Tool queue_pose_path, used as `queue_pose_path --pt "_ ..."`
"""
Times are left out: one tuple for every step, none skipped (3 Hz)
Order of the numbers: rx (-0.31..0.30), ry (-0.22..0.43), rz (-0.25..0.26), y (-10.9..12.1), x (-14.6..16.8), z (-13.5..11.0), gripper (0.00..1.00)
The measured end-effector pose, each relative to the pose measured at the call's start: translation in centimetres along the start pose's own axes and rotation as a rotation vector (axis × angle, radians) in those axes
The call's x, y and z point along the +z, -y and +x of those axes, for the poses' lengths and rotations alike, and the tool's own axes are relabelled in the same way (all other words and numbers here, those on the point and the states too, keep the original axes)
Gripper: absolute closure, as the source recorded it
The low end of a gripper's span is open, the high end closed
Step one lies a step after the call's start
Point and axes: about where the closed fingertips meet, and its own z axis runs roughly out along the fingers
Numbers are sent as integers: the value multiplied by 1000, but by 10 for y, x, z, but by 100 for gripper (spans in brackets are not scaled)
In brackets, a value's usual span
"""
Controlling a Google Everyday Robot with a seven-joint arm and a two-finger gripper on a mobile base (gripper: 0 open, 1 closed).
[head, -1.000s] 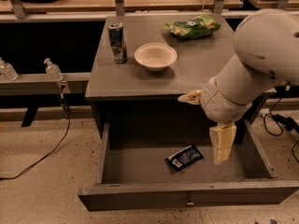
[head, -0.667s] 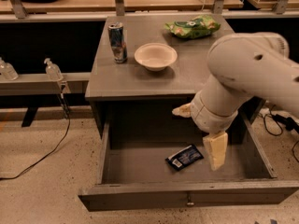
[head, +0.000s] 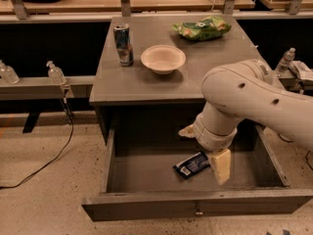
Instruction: Pick rxbar blueberry from top drawer and place on counter
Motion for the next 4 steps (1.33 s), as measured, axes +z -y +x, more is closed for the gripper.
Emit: queue_pose_path --pt "-15 20 -49 8 38 8 18" --pt "-7 24 -79 11 63 15 23" --pt "6 39 -104 11 92 24 33" --pt "11 45 -116 12 115 30 25"
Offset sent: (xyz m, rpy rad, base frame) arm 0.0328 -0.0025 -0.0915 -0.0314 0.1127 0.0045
